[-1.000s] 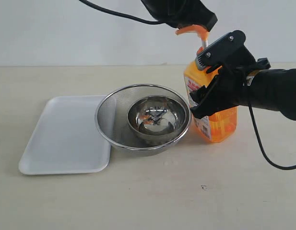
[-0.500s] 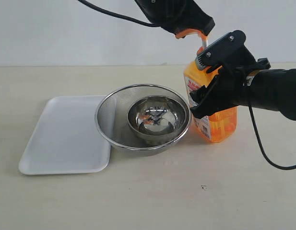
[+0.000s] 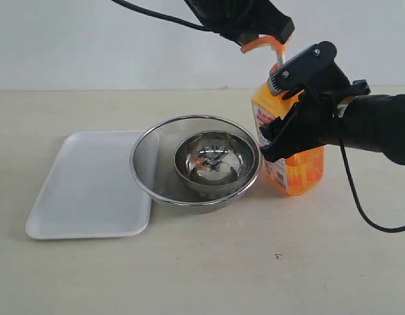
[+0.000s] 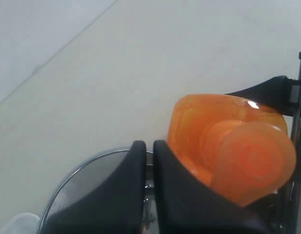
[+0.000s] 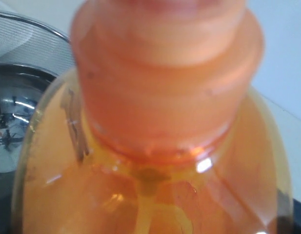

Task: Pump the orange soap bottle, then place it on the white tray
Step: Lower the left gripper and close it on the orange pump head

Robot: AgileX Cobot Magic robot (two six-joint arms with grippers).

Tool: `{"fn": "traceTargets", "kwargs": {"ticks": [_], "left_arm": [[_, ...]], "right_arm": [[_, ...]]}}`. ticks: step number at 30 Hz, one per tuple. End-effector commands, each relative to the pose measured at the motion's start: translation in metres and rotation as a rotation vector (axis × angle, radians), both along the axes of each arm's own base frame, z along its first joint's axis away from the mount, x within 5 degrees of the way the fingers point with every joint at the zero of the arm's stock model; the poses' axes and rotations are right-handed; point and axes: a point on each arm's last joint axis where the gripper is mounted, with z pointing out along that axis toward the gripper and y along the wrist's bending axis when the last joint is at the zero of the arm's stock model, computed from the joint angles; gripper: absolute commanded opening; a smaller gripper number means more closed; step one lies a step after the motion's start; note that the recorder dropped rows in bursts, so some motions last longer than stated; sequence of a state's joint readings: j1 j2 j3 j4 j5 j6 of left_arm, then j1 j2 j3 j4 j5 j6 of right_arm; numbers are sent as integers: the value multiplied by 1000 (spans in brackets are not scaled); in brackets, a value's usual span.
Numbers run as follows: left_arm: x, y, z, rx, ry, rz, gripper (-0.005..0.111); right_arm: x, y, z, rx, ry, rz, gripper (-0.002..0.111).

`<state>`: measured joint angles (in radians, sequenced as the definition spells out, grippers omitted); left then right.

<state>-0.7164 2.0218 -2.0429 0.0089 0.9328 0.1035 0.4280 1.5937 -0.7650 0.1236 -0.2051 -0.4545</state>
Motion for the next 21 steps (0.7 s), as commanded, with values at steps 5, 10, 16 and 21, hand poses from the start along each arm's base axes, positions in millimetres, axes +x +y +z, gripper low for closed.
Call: {"fn": "traceTargets", "kwargs": {"ticks": [5, 10, 16, 21], "left_arm": [[-4, 1, 6, -19, 14, 12, 5], [-5, 1, 5, -14, 30, 11, 5], [-6, 0, 5, -31, 46, 9, 5], [-6, 0, 5, -32, 46, 11, 5]], "right_arm": [[-1, 0, -4, -3, 19, -1, 0], [-1, 0, -4, -3, 19, -1, 0], [-1, 0, -4, -3, 19, -1, 0], [-1, 0, -4, -3, 19, -1, 0]]}}
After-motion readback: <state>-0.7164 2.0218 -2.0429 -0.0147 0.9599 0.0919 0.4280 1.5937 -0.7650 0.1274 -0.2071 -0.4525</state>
